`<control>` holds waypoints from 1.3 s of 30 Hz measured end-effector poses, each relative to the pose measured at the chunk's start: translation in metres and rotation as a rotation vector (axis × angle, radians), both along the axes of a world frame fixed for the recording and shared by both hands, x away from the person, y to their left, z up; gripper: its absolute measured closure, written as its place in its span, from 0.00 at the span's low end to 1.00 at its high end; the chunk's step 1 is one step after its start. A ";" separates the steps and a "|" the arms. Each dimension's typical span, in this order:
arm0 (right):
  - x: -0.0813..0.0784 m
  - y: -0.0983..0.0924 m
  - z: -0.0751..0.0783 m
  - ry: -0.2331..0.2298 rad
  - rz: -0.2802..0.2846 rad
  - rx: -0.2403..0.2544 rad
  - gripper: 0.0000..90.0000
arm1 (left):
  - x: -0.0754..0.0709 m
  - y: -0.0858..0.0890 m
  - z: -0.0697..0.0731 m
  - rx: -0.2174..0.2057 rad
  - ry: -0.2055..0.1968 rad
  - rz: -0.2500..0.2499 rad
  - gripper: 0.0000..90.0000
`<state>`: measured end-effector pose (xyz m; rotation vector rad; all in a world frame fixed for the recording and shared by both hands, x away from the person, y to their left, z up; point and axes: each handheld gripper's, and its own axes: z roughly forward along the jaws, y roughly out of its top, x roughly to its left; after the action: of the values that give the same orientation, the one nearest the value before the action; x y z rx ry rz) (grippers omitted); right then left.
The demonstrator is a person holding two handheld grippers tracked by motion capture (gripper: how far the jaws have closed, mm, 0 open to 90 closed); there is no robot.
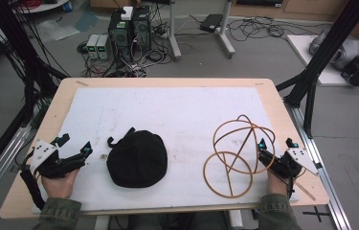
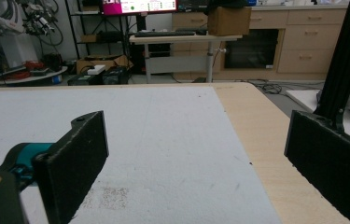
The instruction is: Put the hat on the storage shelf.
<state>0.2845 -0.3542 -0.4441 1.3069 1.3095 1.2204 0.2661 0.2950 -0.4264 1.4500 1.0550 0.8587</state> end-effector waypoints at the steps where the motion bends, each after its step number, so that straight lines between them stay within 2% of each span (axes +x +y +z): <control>1: 0.000 0.000 0.000 0.004 -0.002 -0.001 0.06 | 0.000 0.000 0.000 -0.001 -0.001 0.001 0.17; 6: 0.000 0.000 0.000 -0.001 -0.003 -0.001 0.06 | -0.001 0.001 0.002 -0.021 -0.012 0.013 0.17; 9: 0.000 0.000 0.000 -0.004 -0.002 -0.002 0.06 | -0.002 0.001 0.006 -0.045 -0.015 -0.002 0.16; 11: 0.000 -0.001 0.000 -0.003 -0.001 -0.002 0.06 | -0.001 0.000 0.012 -0.028 -0.004 -0.025 0.16; 14: 0.001 -0.001 0.000 -0.004 0.002 -0.003 0.06 | 0.000 -0.007 0.019 0.007 -0.014 -0.083 0.17; 16: 0.000 0.001 0.000 0.004 -0.001 0.010 0.06 | 0.001 -0.013 0.021 0.025 -0.017 -0.125 0.17; 19: 0.000 0.000 0.000 -0.001 0.003 0.001 0.06 | 0.003 -0.021 0.022 0.050 -0.009 -0.163 0.17; 30: 0.001 -0.001 0.000 -0.005 0.004 -0.001 0.06 | 0.006 -0.037 0.024 0.057 0.018 -0.281 0.17; 32: 0.000 -0.001 0.001 -0.005 0.006 -0.003 0.06 | 0.007 -0.041 0.024 0.066 0.023 -0.314 0.17; 34: 0.000 -0.001 0.001 -0.005 0.007 -0.002 0.06 | 0.007 -0.046 0.025 0.093 0.041 -0.342 0.18; 39: 0.000 -0.001 0.001 -0.005 0.006 -0.002 0.06 | 0.009 -0.055 0.025 0.107 0.062 -0.389 0.18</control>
<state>0.2843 -0.3552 -0.4434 1.2983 1.3119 1.2251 0.2747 0.2401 -0.4013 1.7099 0.7440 0.5993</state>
